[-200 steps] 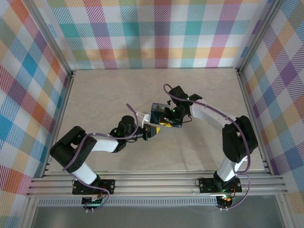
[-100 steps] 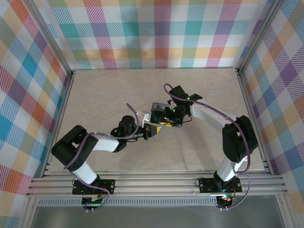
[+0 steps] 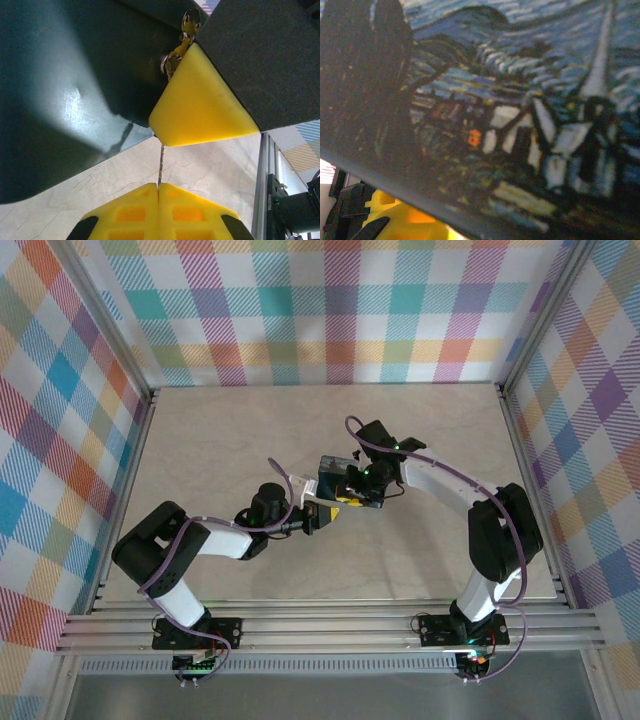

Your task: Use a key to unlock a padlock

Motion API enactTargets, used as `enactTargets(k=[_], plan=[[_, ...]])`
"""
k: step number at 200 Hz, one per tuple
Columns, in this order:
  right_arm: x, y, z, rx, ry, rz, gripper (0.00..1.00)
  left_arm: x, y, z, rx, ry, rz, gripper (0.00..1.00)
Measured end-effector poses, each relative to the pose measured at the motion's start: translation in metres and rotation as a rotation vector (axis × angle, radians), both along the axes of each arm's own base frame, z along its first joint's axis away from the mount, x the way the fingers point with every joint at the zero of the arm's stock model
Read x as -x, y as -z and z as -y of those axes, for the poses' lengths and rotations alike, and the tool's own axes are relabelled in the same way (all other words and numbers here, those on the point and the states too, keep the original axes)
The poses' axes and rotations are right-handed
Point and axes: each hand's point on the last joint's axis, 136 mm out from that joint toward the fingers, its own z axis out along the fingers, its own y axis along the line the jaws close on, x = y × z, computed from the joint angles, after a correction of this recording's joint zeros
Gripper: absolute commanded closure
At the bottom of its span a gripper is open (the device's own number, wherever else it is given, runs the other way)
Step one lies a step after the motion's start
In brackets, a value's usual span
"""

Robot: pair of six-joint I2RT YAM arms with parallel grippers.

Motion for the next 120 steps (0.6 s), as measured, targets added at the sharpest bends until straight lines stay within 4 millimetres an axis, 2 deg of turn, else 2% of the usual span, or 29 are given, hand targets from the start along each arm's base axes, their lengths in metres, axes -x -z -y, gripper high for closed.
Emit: enactTargets(k=[120], plan=[[-0.0018, -0.0016, -0.0013, -0.014, 0.007, -0.001, 1.00, -0.0052, -0.0035, 0.0029, 0.040, -0.015, 0.008, 1.00]])
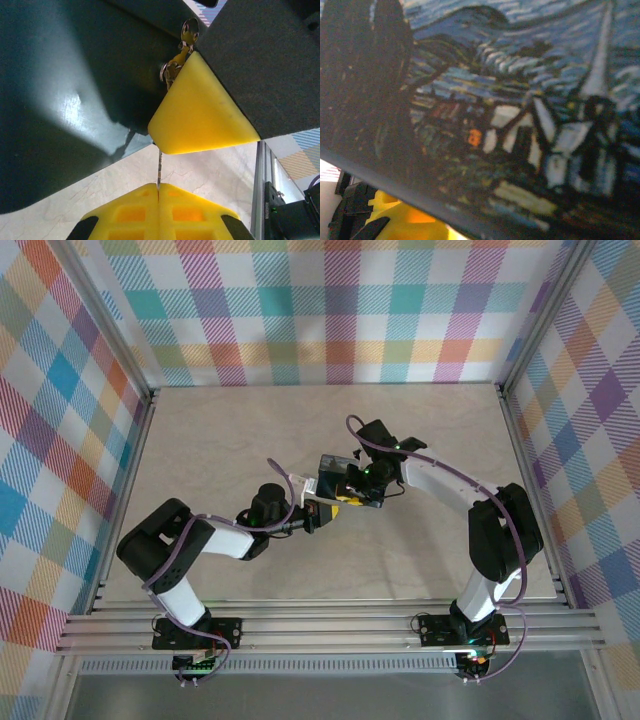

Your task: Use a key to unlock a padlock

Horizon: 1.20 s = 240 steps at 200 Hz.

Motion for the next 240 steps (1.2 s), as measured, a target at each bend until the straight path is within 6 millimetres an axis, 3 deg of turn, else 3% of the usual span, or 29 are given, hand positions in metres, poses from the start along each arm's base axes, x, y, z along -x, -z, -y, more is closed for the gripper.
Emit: enactTargets(k=[84, 240], plan=[[-0.002, -0.001, -0.002, -0.018, 0.002, 0.005, 1.00, -0.007, -0.001, -0.005, 0.005, -0.054, 0.033, 1.00], [-0.006, 0.001, 0.003, -0.016, 0.046, -0.012, 1.00, -0.008, 0.003, 0.006, 0.043, -0.104, 0.040, 1.00]])
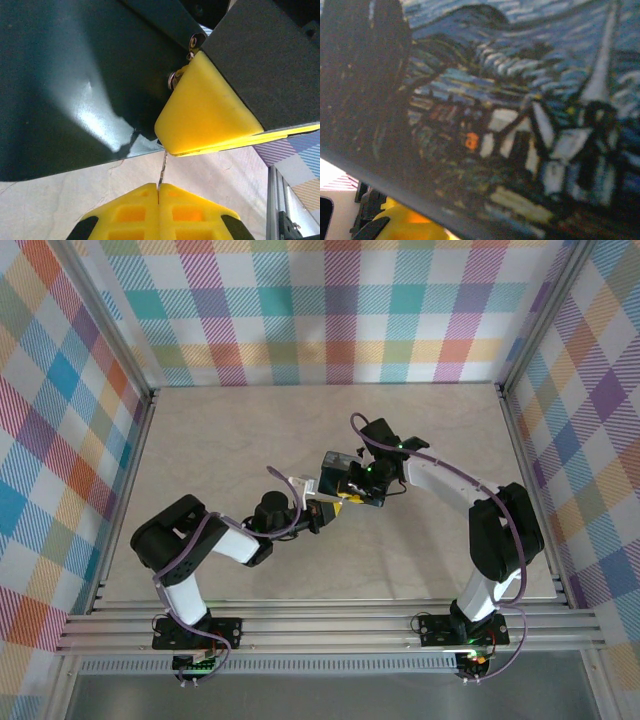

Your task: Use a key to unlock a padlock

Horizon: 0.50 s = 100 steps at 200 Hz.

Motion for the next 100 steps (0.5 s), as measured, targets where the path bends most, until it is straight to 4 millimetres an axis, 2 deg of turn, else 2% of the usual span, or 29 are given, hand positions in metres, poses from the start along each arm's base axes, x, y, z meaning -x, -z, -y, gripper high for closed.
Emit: enactTargets(k=[100], plan=[[0.0011, 0.0012, 0.0014, 0.001, 0.001, -0.009, 1.00, 0.0007, 0.0008, 0.0001, -0.034, -0.057, 0.041, 1.00]])
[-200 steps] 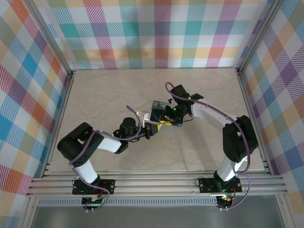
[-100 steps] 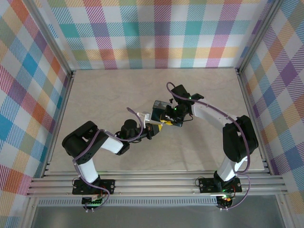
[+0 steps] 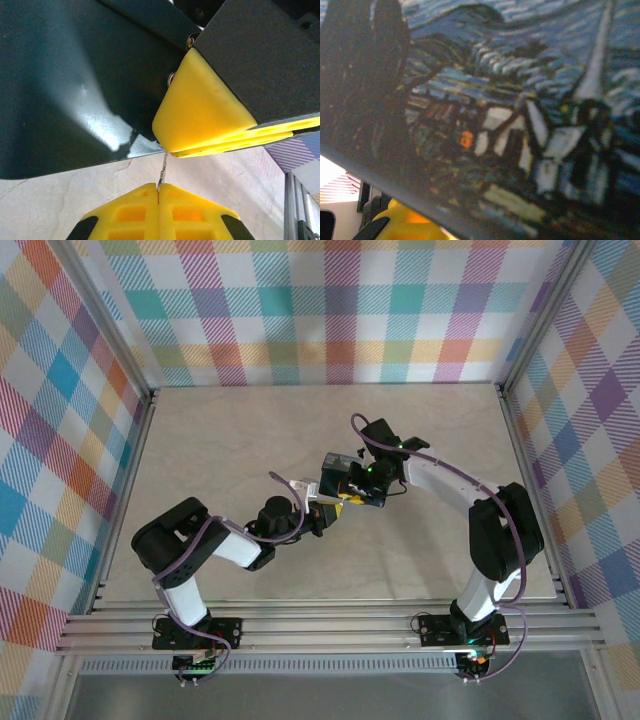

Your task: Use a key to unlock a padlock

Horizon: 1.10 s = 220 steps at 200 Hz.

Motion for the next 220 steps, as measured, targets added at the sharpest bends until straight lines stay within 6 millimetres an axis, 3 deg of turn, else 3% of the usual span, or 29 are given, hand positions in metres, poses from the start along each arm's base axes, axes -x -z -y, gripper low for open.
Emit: enactTargets(k=[84, 220], plan=[[0.002, 0.005, 0.006, 0.027, 0.005, -0.019, 1.00, 0.004, 0.005, 0.011, 0.053, 0.051, -0.085, 1.00], [0.007, 0.010, 0.004, 0.020, -0.053, -0.026, 1.00, 0.007, 0.006, 0.003, 0.020, 0.045, -0.047, 1.00]])
